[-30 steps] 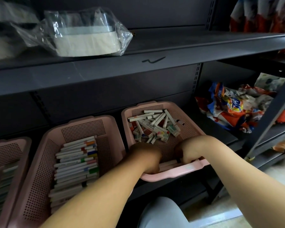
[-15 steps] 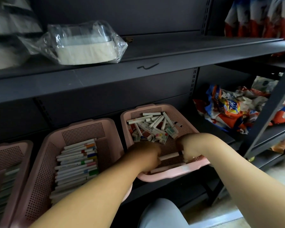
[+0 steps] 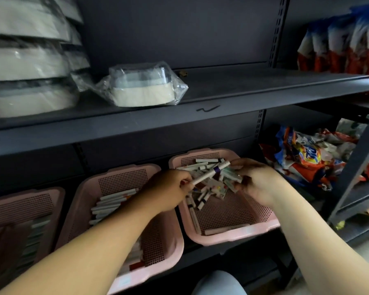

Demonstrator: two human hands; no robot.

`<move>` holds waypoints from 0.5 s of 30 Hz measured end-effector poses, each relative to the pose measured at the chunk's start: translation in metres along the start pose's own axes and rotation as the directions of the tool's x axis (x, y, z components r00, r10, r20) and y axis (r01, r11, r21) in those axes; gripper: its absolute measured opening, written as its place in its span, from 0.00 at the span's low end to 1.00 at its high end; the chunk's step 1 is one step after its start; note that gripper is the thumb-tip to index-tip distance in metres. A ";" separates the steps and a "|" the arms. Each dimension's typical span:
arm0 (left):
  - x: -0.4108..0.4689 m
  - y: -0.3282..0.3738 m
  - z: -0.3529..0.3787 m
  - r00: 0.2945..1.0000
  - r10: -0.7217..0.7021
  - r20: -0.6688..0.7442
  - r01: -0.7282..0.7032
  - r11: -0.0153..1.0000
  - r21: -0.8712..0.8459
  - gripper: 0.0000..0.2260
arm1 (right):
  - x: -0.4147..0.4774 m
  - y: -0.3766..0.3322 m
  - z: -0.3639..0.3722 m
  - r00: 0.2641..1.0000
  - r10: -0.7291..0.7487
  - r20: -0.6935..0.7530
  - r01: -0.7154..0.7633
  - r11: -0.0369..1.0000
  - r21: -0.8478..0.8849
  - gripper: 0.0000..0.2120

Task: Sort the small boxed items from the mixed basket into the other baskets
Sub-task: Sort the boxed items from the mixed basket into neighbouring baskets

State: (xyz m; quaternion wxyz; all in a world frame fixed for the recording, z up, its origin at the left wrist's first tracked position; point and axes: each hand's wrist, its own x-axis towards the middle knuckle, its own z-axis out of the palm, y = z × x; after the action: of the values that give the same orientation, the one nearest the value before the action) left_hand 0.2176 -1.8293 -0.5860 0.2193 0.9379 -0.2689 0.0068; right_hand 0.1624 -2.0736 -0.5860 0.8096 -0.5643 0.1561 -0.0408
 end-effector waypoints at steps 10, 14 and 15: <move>-0.073 -0.106 -0.069 0.984 -0.177 0.012 0.166 0.942 0.292 0.11 | -0.002 0.046 0.098 0.964 0.057 0.258 -0.025 0.991 -0.129 0.12; -0.109 -0.142 -0.080 0.970 -0.239 0.032 0.224 0.942 0.251 0.10 | -0.004 0.061 0.131 0.943 0.063 0.327 0.039 0.954 -0.297 0.13; -0.115 -0.148 -0.082 0.969 -0.247 0.030 0.231 0.937 0.263 0.10 | -0.005 0.064 0.138 0.943 0.060 0.327 0.050 0.947 -0.317 0.13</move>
State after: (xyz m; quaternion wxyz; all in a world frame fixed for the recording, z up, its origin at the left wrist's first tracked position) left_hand 0.2028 -1.6253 -0.5874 0.0863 0.9838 -0.1565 -0.0143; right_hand 0.1921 -1.9253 -0.6011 0.7217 -0.6868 0.0234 0.0830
